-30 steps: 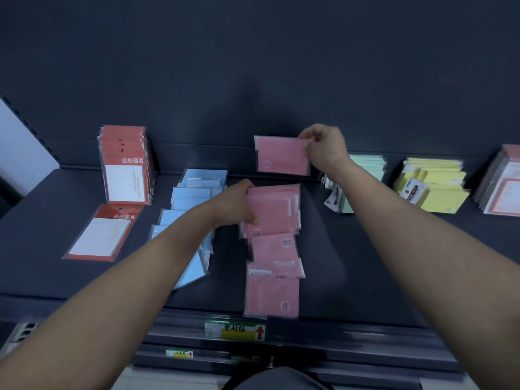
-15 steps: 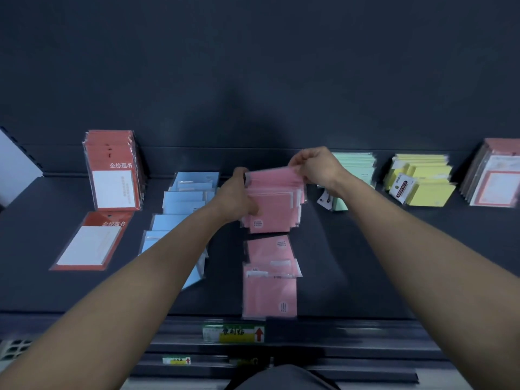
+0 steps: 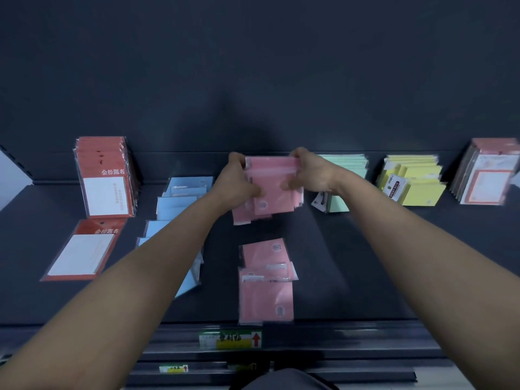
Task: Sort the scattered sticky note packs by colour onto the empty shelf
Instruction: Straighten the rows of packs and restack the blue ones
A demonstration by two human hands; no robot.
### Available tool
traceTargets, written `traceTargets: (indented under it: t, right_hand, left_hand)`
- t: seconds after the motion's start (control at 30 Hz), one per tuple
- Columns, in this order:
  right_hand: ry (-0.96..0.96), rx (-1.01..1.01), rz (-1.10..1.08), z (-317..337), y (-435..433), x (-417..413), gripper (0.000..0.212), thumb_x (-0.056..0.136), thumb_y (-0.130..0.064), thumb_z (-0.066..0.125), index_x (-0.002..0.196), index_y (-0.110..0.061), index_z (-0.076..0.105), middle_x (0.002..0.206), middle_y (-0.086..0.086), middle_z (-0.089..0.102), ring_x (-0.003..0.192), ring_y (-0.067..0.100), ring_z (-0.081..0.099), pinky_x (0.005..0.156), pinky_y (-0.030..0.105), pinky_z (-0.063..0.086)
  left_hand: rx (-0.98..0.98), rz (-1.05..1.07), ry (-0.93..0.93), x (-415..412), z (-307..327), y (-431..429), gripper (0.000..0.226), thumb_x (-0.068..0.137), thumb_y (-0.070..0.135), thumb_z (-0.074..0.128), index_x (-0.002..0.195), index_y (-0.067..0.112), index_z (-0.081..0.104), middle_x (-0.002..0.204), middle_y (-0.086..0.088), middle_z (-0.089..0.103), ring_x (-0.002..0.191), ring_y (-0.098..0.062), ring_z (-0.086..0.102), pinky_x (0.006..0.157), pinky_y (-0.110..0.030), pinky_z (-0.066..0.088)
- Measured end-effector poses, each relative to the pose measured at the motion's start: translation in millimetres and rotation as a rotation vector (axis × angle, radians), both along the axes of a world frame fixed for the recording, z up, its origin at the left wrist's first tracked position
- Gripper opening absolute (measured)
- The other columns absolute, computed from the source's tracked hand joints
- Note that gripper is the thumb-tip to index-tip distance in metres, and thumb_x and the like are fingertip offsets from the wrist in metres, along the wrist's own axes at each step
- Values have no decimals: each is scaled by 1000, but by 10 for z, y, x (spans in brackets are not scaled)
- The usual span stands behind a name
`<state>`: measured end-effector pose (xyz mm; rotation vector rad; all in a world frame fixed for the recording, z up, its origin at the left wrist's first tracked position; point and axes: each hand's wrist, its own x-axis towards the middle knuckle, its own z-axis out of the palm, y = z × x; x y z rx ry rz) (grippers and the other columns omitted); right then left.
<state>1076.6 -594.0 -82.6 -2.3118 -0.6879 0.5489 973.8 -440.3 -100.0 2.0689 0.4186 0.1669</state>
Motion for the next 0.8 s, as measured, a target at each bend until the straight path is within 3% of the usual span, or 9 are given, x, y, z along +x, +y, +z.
traceTargets:
  t: [0.07, 0.13, 0.27, 0.37, 0.47, 0.57, 0.67, 0.8]
  right_hand:
    - [-76, 82, -43, 36, 32, 56, 59, 77, -12, 77, 123, -11, 41, 117, 13, 54, 100, 27, 59, 85, 36, 52]
    - [-152, 124, -78, 27, 74, 109, 59, 77, -14, 76, 123, -11, 40, 120, 14, 52, 102, 28, 57, 85, 36, 51]
    - [-181, 104, -116, -71, 149, 179, 57, 77, -15, 76, 122, -10, 42, 122, 17, 52, 104, 31, 57, 87, 38, 50]
    - [-175, 16, -113, -210, 149, 198, 57, 79, -17, 75, 125, -10, 43, 121, 17, 52, 106, 32, 55, 79, 31, 45]
    - [-170, -19, -159, -320, 131, 211, 62, 83, -19, 72, 134, -9, 38, 127, 16, 49, 111, 30, 51, 87, 31, 43]
    - [-194, -45, -156, -313, 177, 233, 61, 84, -16, 70, 136, -9, 38, 131, 17, 46, 115, 31, 49, 93, 33, 42]
    - [-211, -73, -159, -276, 236, 237, 58, 85, -15, 69, 135, -10, 39, 132, 20, 43, 117, 34, 48, 94, 32, 41]
    - [-211, -77, -214, -289, 284, 155, 58, 87, -13, 65, 136, -12, 34, 137, 19, 30, 115, 34, 46, 95, 31, 39]
  left_hand:
    - [13, 52, -81, 88, 65, 0, 46, 77, 2, 71, 106, 15, 38, 91, 2, 55, 78, -13, 57, 57, -22, 50]
    - [-1, 81, -143, 177, 99, 8, 42, 78, 1, 70, 104, 14, 41, 96, -2, 58, 83, -16, 59, 65, -26, 51]
    - [-75, 69, -138, 286, 39, 41, 39, 78, -1, 70, 105, 12, 46, 93, 1, 58, 86, -16, 61, 64, -21, 51]
    - [-31, 49, 6, 284, -58, 80, 44, 81, 1, 68, 118, 5, 45, 98, -3, 57, 80, -12, 56, 59, -17, 49]
    - [178, -33, 281, 229, -143, 178, 64, 79, 14, 73, 131, 3, 38, 118, -10, 52, 97, -19, 51, 80, -28, 46]
    - [454, -235, 554, 148, -195, 215, 72, 75, 24, 77, 135, 7, 40, 133, -8, 47, 115, -23, 50, 95, -31, 44]
    - [526, -259, 581, 119, -230, 208, 75, 71, 30, 80, 134, 10, 44, 135, -8, 47, 119, -25, 48, 100, -36, 43]
    - [494, -264, 519, 80, -235, 213, 59, 69, 24, 81, 117, 12, 50, 125, -8, 46, 106, -25, 51, 88, -34, 47]
